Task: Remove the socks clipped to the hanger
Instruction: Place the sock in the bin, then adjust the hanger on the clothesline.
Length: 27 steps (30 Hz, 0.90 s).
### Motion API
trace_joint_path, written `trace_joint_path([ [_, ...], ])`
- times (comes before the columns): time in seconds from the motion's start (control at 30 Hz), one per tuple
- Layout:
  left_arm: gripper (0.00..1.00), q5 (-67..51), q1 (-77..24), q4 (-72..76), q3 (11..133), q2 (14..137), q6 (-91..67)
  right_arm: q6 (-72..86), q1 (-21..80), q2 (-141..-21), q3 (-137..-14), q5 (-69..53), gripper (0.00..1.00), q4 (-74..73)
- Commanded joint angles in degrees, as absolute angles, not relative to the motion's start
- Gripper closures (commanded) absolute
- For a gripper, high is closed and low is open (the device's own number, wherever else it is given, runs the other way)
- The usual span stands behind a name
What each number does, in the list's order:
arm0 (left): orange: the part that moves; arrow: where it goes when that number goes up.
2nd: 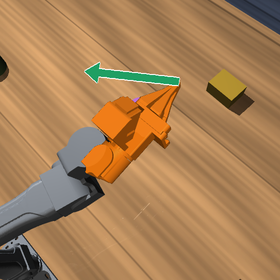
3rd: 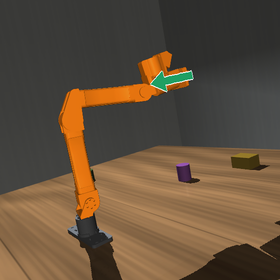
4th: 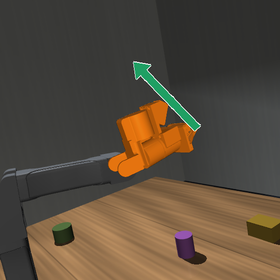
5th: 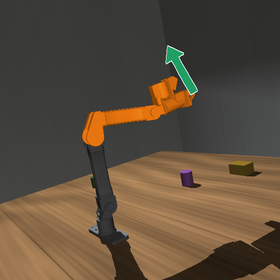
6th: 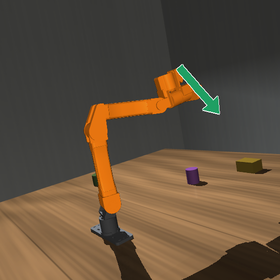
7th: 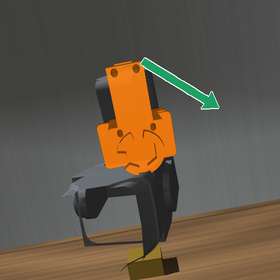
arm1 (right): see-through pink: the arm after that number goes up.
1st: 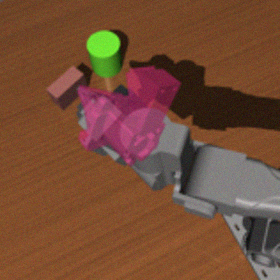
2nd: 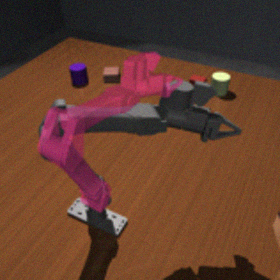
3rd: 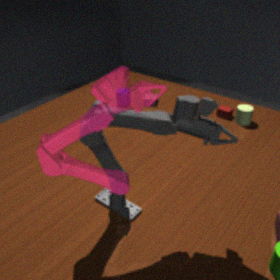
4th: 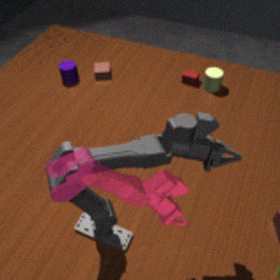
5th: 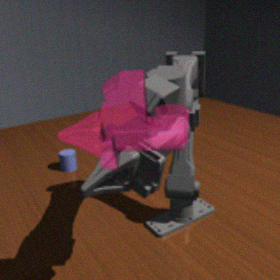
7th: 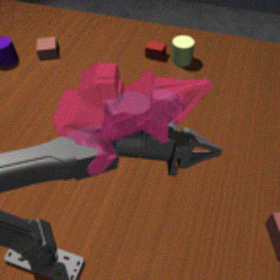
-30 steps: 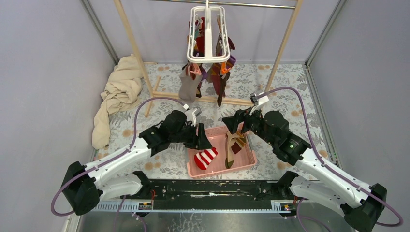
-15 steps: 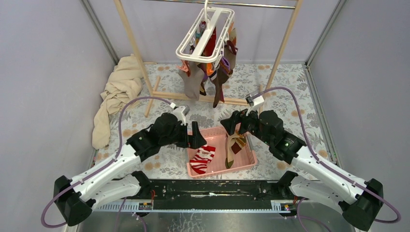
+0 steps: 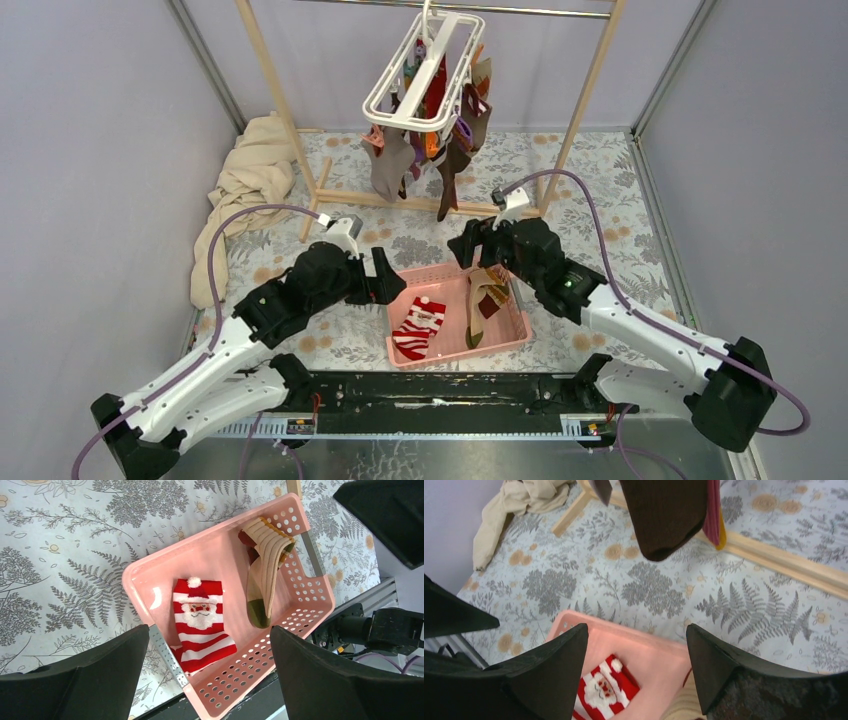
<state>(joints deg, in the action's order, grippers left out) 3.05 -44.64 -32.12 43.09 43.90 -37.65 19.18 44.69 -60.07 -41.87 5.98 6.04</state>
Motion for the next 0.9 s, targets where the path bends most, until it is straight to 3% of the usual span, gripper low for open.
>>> trace_joint_path([
  [0.0,0.02,5.97,-44.91,-33.05,44.16,43.12,-38.15,17.53,44.44,-62.71,-46.87,10.00,0.21,14.60],
  [0.3,0.02,6.25,-44.83,-33.83,43.61,41.45,-38.33,17.35,44.46,-69.75,-51.23,15.72,0.22,23.47],
  [0.47,0.02,7.93,-44.85,-34.90,44.01,40.63,-38.32,19.62,45.35,-70.21,-51.31,11.87,0.33,24.83],
  [0.87,0.02,11.19,-44.87,-35.94,44.29,39.53,-39.23,20.30,61.02,-73.13,-45.74,24.10,0.31,30.32],
])
